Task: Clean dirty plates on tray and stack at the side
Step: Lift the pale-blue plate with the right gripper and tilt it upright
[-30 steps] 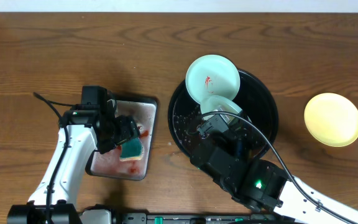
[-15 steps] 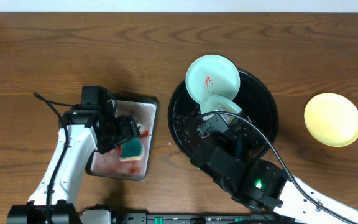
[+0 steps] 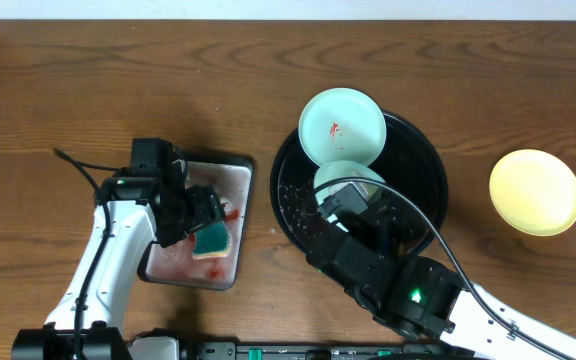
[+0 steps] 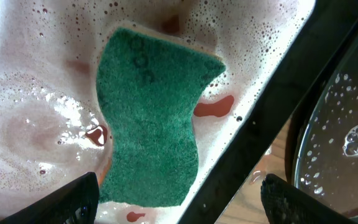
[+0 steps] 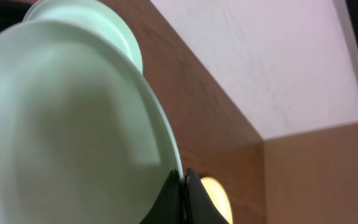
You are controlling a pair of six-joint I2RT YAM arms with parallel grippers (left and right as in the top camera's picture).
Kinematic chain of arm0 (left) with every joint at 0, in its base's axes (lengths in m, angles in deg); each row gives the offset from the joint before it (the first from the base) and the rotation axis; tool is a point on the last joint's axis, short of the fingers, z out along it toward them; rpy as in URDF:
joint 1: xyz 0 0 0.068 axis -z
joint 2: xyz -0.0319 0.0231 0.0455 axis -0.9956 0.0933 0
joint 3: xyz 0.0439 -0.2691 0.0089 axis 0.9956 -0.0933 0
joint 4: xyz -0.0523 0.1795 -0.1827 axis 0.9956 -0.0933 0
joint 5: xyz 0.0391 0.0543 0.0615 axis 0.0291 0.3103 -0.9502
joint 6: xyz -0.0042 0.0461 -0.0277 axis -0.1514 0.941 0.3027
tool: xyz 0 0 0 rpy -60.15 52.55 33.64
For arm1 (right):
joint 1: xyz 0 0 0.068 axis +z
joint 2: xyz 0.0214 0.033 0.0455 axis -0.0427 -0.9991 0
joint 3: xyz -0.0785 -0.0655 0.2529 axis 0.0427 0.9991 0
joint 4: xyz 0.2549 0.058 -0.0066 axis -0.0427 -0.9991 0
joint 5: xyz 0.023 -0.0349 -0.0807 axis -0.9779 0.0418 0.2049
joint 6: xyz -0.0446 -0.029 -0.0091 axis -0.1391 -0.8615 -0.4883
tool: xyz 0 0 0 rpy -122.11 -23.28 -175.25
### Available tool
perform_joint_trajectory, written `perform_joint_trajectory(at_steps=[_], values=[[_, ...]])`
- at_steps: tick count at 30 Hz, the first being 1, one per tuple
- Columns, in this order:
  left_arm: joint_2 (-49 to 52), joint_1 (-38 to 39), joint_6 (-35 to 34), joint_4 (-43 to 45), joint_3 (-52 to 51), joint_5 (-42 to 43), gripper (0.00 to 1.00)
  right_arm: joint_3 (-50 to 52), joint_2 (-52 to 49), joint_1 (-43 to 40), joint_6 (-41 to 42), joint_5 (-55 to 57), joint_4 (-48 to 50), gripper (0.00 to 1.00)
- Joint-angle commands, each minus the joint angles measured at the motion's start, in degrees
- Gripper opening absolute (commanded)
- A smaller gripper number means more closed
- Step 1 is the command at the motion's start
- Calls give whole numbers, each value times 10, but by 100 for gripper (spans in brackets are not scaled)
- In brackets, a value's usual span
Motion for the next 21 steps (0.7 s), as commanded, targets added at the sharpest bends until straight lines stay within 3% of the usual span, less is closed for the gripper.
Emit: perform_joint_trajectory(at_steps=[1,2,4,6,8,21], values=[[-6,-3,7,0,4,5,84,-3,-5,-10,35,-45,-11,1],[-6,-3,7,0,4,5,84,-3,-6,-11,33,-22,-24,1],[-6,-3,7,0,4,5,84,-3,-6,-19,113,-4,-26,1],[-6,-3,7,0,4,5,84,-3,-12,-20,52,-47,-35,1],[-6,-3,7,0,4,5,84,-3,-15,-28,111,-43,-32,1],[-6,-3,7,0,4,5,84,-3,-15,-40,163,-64,-47,1]])
